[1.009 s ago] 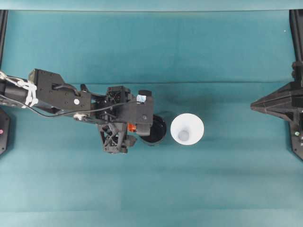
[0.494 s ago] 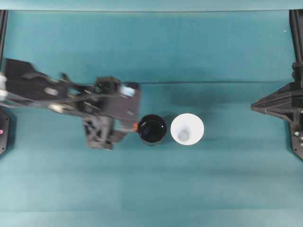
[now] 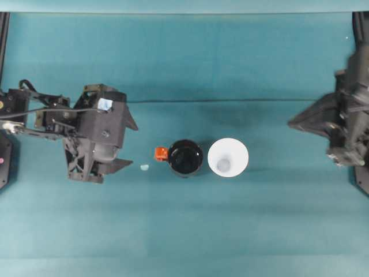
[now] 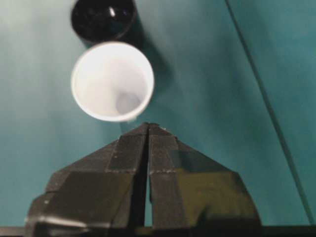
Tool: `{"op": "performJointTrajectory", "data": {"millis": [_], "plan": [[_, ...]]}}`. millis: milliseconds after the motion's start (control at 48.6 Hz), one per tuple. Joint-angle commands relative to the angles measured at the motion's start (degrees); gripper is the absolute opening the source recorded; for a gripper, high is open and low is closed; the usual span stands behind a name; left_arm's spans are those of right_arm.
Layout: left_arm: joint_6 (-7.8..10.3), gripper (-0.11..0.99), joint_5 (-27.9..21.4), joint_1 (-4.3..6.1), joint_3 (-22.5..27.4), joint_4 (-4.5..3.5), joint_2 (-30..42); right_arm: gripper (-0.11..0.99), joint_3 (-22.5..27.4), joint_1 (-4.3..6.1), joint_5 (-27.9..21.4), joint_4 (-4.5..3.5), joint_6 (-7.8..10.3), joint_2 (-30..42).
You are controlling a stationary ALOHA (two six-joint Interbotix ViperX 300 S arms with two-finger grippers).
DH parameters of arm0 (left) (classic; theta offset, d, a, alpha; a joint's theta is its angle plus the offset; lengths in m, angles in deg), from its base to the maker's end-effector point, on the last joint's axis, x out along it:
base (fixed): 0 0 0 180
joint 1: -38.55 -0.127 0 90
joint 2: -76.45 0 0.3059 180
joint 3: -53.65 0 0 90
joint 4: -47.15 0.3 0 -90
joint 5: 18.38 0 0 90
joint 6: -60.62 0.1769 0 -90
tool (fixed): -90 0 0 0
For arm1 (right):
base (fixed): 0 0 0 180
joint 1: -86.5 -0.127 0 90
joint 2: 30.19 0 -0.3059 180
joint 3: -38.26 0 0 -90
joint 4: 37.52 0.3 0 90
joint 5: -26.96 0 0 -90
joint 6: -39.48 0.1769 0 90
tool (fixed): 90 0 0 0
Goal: Put the paper cup into the moved red handle cup holder.
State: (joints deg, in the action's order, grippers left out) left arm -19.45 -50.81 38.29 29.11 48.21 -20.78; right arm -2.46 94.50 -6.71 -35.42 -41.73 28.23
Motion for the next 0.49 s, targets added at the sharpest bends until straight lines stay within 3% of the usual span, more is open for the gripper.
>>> {"op": "performJointTrajectory", "data": {"millis": [0,124,226,309,474], "plan": [[-0.18,0.92,0.3,0.18,0.5,0.09,-1.0,-0.08,4.0,0.35,-2.3,0.18,0.35,2.9],[-0.09,0.91,0.4,0.26,0.5,0.09,-0.9,-0.04,6.6,0.35,-4.0,0.18,0.35,6.2],[0.09,0.91,0.4,0.26,0.5,0.09,-1.0,0.07,8.4,0.44,-4.4,0.18,0.26,8.5],[0.18,0.91,0.4,0.26,0.4,0.09,-1.0,0.25,9.8,0.35,-4.8,0.26,0.35,10.3],[0.18,0.91,0.2,0.26,0.3,0.09,-1.0,0.73,12.9,0.18,-7.3,0.26,0.26,14.5]]}}
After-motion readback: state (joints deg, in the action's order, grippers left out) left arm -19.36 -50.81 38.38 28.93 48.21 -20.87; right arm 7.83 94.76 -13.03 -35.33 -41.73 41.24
